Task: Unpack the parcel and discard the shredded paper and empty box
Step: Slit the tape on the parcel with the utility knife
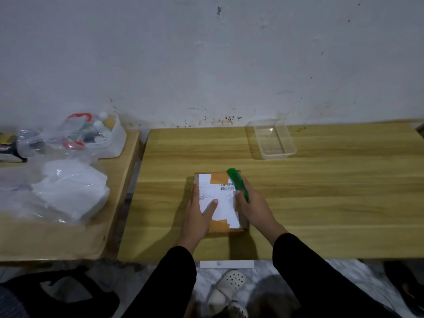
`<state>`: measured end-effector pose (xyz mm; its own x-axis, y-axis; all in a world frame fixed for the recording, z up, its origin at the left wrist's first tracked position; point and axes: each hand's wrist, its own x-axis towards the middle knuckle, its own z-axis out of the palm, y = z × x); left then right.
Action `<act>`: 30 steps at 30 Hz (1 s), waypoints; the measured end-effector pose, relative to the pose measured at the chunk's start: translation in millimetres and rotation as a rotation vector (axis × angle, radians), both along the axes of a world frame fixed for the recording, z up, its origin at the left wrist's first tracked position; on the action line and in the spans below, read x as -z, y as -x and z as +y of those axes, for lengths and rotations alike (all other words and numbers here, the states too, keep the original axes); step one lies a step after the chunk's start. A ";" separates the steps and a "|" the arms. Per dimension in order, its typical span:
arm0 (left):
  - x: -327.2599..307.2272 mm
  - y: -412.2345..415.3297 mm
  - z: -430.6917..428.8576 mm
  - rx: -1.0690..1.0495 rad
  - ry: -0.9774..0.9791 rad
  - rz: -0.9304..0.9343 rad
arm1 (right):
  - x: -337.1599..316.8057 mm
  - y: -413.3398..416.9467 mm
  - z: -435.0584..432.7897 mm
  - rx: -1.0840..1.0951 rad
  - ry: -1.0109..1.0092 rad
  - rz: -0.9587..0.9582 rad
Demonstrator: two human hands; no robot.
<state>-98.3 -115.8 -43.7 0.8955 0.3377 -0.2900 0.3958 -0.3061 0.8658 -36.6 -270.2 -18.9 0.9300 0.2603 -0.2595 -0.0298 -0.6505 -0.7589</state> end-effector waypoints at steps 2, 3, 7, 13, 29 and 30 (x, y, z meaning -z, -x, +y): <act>-7.8 -10.5 13.2 0.109 -0.037 -0.015 | 0.3 -6.7 -2.2 0.060 0.034 -0.069; -12.8 -18.0 21.9 0.191 -0.070 -0.017 | 0.2 -10.9 -4.0 0.095 0.041 -0.094; -27.3 -53.8 53.1 0.394 -0.332 -0.001 | -2.0 -27.8 -9.6 0.196 -0.068 -0.052; -35.8 -54.2 32.8 0.262 -0.611 0.014 | -13.2 -39.1 -8.9 0.216 -0.298 0.065; -16.5 -48.4 45.4 0.089 -0.606 0.016 | -17.3 -45.3 -15.5 0.110 -0.238 0.001; -20.0 -51.2 44.5 0.005 -0.573 0.032 | -17.4 -45.0 -15.2 0.136 -0.224 -0.045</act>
